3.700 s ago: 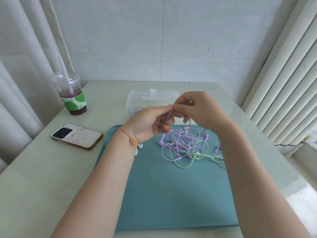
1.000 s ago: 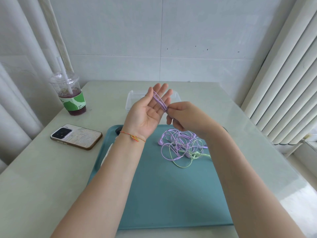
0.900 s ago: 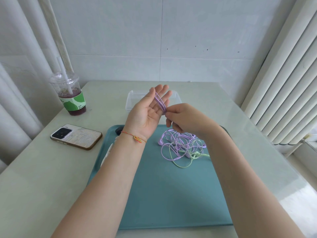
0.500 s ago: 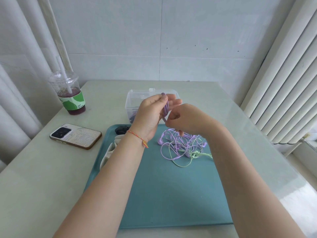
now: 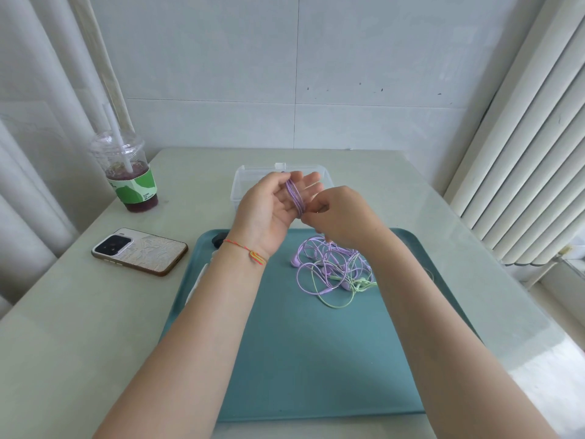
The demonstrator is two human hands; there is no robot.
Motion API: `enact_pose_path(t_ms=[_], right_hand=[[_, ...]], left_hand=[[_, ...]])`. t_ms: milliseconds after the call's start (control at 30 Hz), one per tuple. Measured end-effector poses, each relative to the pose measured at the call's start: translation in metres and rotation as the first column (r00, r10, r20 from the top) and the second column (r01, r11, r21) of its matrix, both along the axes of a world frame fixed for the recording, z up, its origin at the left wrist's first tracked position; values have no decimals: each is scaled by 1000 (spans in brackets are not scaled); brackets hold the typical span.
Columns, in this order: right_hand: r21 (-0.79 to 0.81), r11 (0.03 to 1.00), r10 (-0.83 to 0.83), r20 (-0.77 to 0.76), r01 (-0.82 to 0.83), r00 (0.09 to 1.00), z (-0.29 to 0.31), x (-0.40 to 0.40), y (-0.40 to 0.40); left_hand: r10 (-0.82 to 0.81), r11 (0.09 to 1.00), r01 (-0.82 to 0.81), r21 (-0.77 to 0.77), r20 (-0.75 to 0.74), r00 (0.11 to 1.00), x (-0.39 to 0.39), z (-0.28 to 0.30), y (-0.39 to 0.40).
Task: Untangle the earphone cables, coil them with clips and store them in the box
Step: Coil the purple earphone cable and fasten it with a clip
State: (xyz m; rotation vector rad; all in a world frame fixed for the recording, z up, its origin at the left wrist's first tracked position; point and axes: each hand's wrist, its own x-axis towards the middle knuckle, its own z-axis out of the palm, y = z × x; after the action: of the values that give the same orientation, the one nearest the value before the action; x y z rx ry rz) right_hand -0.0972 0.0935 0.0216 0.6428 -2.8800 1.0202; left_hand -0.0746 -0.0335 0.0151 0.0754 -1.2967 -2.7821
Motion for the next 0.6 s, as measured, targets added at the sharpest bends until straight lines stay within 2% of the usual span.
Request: enact_pose_path(t_ms=[100,233,333,600], right_hand=[[-131,990,-24,135,42,991,-1,-1,-3],[-419,901,43,337,109,941,-1,-1,-4],[-509,855,112,368,99,923,-1,1,-7],[-608,794,247,317,-4,916,2,7,-7]], left_hand=[[-12,991,12,134,2,1000,-3,-2,-7],[-24,954,24,298,-3,1000,-7,-3,-18],[-92,936,104,337,-51,994,-5,-2,-21],[-140,943,166,289,-108,984,-5,-2,-20]])
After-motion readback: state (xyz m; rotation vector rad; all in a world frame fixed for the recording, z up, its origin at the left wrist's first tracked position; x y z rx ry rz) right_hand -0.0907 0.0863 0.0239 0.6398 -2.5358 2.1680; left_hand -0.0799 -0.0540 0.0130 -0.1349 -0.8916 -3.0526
